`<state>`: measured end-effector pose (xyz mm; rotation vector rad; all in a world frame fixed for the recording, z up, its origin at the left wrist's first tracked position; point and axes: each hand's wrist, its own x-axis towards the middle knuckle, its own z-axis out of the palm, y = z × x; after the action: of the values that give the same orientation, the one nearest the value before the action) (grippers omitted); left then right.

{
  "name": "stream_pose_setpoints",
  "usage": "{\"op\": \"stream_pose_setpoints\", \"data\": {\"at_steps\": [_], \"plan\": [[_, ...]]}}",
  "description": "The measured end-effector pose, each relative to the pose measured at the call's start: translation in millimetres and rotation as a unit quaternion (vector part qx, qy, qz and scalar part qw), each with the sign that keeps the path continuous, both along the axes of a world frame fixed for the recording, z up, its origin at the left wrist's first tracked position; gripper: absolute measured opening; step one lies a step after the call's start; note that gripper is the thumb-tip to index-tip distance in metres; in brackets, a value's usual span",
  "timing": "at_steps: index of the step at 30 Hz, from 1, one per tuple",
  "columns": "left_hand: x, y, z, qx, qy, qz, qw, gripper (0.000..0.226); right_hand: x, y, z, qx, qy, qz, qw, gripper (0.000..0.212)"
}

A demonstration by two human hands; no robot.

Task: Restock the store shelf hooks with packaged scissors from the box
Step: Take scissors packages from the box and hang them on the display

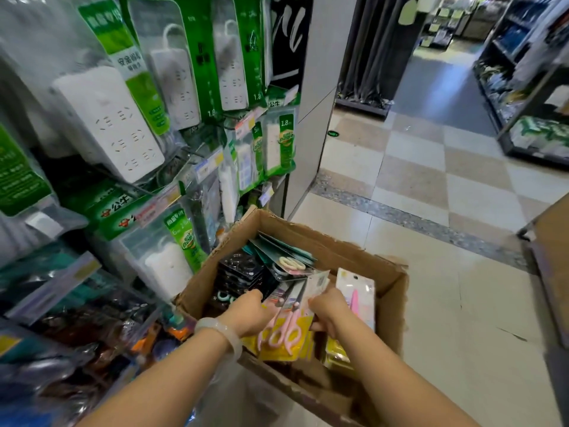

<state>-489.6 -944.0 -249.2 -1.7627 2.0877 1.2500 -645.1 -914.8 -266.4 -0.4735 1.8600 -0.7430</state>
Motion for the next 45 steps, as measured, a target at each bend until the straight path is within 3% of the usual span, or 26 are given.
{"op": "stream_pose_setpoints", "data": {"at_steps": [3, 8, 10, 13, 15, 17, 20, 22, 26, 30, 34, 37, 42, 45], "plan": [[-3.8, 0.0, 3.3, 0.061, 0.101, 0.089, 0.989, 0.032, 0.0, 7.5, 20.4, -0.033, -0.056, -0.025, 0.998, 0.028], [-9.5, -4.6, 25.0, 0.228, 0.25, 0.23, 0.913, 0.023, 3.4, 10.0, 55.2, -0.088, -0.149, -0.043, 0.984, 0.007], [-5.6, -9.4, 31.1, 0.264, 0.293, 0.265, 0.88, 0.016, 1.7, 8.0, 57.5, -0.086, -0.165, -0.019, 0.982, 0.019], [5.3, -12.9, 41.9, 0.279, 0.307, 0.29, 0.863, 0.023, 0.5, 4.3, 39.9, -0.026, -0.056, 0.011, 0.998, 0.035], [12.9, -11.8, 45.2, 0.296, 0.302, 0.319, 0.848, 0.028, 7.7, 8.9, 22.6, 0.026, 0.038, 0.086, 0.995, 0.028], [19.8, -10.1, 41.1, 0.319, 0.291, 0.341, 0.835, 0.029, 22.1, 15.6, 11.4, 0.041, 0.066, 0.166, 0.983, 0.024], [26.4, -2.3, 39.1, 0.338, 0.281, 0.325, 0.837, 0.031, 36.3, 15.3, -4.3, 0.015, 0.072, 0.132, 0.988, 0.015], [30.4, 3.4, 41.9, 0.344, 0.288, 0.309, 0.839, 0.037, 38.0, 13.2, -10.2, 0.013, 0.092, 0.089, 0.992, 0.021], [45.4, 5.2, 49.3, 0.336, 0.299, 0.313, 0.837, 0.029, 33.5, 12.5, -19.2, 0.012, 0.127, 0.112, 0.985, 0.025], [55.8, 5.7, 55.9, 0.314, 0.314, 0.33, 0.833, 0.023, 31.9, 3.0, -30.7, 0.011, 0.068, 0.06, 0.996, 0.018], [55.7, 1.1, 61.0, 0.296, 0.342, 0.329, 0.829, 0.017, 25.1, 6.0, -16.0, 0.017, -0.056, -0.028, 0.998, 0.011], [48.8, -5.5, 62.7, 0.263, 0.37, 0.326, 0.829, 0.013, 13.2, 16.2, 20.0, -0.018, -0.054, -0.058, 0.997, 0.014], [36.0, -12.1, 65.4, 0.192, 0.378, 0.3, 0.855, 0.011, -11.6, 18.9, 70.4, -0.143, 0.001, -0.009, 0.99, 0.012], [36.1, -12.6, 67.6, 0.133, 0.398, 0.312, 0.853, 0.017, -15.1, 10.4, 86.4, -0.176, -0.025, 0.042, 0.983, 0.018]]}}
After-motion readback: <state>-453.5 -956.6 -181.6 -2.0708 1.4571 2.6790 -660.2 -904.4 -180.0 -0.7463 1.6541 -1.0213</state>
